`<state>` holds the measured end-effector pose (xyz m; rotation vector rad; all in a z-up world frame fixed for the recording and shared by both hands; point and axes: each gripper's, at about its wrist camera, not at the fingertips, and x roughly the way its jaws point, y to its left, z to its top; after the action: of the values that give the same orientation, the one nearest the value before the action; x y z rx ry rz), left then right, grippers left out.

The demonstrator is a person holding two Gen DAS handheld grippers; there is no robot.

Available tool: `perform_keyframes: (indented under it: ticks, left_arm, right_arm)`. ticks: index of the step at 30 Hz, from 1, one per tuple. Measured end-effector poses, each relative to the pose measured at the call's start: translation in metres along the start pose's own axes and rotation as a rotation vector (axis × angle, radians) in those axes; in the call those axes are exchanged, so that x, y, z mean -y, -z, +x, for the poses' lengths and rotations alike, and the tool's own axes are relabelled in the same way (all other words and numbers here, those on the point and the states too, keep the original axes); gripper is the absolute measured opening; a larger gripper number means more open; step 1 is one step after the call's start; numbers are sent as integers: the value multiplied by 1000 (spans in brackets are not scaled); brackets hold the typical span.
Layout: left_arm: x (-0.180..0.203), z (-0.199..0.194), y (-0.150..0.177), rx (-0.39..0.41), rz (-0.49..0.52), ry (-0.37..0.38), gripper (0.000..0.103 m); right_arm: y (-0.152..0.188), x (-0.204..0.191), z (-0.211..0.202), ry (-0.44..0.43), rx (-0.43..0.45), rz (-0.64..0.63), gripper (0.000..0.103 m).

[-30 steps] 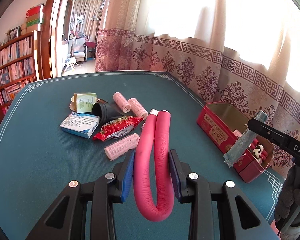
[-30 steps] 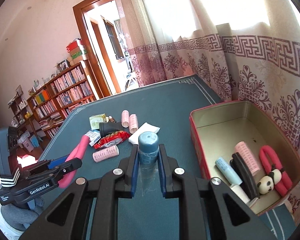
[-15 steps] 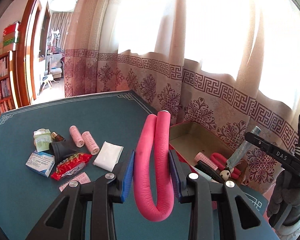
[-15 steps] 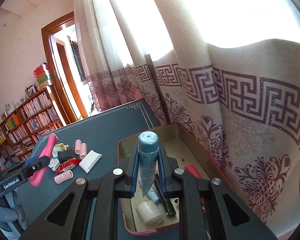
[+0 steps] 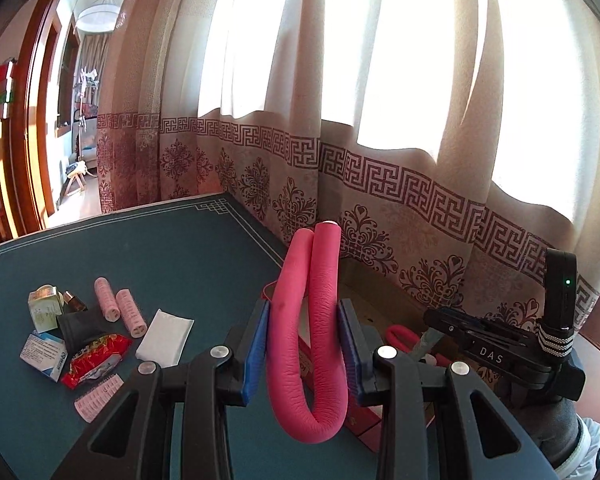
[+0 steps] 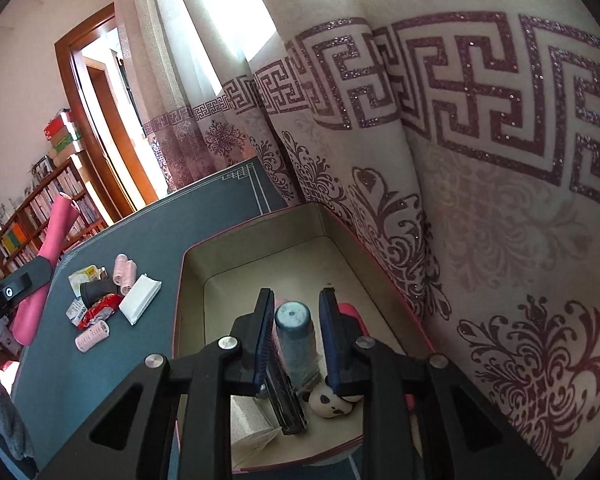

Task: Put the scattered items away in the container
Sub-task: 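Carry the tube and foam curler into the red tin and release them, then withdraw both tools from the tin back toward the pile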

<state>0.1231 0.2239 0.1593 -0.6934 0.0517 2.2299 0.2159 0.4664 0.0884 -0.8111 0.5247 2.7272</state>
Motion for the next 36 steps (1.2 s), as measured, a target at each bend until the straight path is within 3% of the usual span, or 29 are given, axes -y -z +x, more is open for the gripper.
perform_keyframes:
  ticks: [2, 3, 15, 18, 20, 29, 34, 35, 36]
  left_arm:
    - [1, 5, 0, -9, -5, 3, 35]
    - [2, 9, 0, -14, -5, 6, 35]
    - [42, 65, 5, -103, 27, 113, 36]
    - [45, 82, 11, -139, -13, 160, 47]
    - [43, 90, 14, -165, -44, 171, 47]
    - [11, 77, 21, -145, -93, 81, 47]
    - [-1, 68, 32, -153, -109, 62, 48]
    - [-2, 65, 35, -150, -107, 54, 50]
    - [-4, 63, 37, -147, -106, 47, 60]
  right_arm:
    - [0, 2, -3, -11, 14, 11, 42]
    - [0, 4, -5, -13, 22, 17, 44]
    - [-3, 24, -20, 27, 94, 70, 45]
    - [-3, 29, -20, 34, 99, 90, 48]
    - [-3, 31, -19, 37, 95, 94, 50]
    - [0, 28, -9, 24, 64, 91, 57]
    - [4, 25, -6, -65, 15, 143, 63]
    - [6, 23, -6, -67, 13, 137, 63]
    - [6, 19, -7, -69, 14, 130, 63]
